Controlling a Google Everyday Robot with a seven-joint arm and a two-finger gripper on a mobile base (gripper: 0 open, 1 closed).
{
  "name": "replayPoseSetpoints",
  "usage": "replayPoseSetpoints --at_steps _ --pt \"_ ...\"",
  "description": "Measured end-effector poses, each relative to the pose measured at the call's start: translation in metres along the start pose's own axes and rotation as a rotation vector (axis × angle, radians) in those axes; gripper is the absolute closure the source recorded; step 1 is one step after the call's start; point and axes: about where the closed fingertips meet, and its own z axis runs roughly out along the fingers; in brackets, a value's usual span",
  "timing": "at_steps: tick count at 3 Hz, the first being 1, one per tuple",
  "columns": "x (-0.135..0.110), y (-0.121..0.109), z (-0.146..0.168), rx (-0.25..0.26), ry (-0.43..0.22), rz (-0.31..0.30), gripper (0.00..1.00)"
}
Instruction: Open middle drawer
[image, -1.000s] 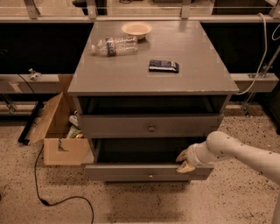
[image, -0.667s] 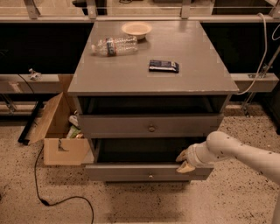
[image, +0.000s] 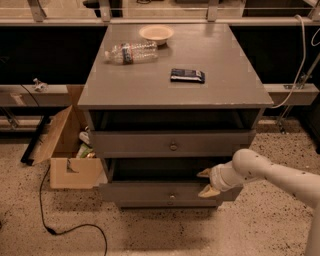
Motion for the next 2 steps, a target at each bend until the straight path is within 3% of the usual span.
replayPoseSetpoints --at_steps 1,2 --pt "0.001 0.005 0.008 -0.040 0.003 -0.008 0.00" --pt "0.006 0.015 0.019 -0.094 0.011 -0.001 0.00"
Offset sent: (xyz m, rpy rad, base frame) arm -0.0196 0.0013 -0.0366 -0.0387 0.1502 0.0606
